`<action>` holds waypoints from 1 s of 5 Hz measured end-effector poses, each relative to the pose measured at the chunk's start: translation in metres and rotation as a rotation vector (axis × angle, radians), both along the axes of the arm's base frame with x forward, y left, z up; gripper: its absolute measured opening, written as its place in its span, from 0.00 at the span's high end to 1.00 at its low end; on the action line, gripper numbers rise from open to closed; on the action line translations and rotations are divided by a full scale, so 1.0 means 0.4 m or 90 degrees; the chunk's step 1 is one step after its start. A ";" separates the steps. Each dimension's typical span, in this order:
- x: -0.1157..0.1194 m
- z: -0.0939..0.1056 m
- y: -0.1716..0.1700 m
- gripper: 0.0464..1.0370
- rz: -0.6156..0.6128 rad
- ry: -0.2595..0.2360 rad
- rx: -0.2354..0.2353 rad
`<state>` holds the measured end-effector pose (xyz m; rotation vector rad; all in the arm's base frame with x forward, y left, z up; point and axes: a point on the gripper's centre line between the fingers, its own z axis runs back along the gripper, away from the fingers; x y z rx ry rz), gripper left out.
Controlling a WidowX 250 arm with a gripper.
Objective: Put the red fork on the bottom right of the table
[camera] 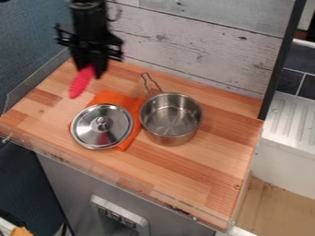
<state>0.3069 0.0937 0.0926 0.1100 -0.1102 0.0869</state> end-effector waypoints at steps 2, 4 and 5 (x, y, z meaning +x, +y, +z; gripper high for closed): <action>-0.027 -0.034 -0.247 0.69 -0.089 -0.006 0.001; -0.052 -0.098 -0.477 0.69 -0.118 0.005 -0.021; -0.049 -0.133 -0.530 0.69 -0.144 0.015 -0.043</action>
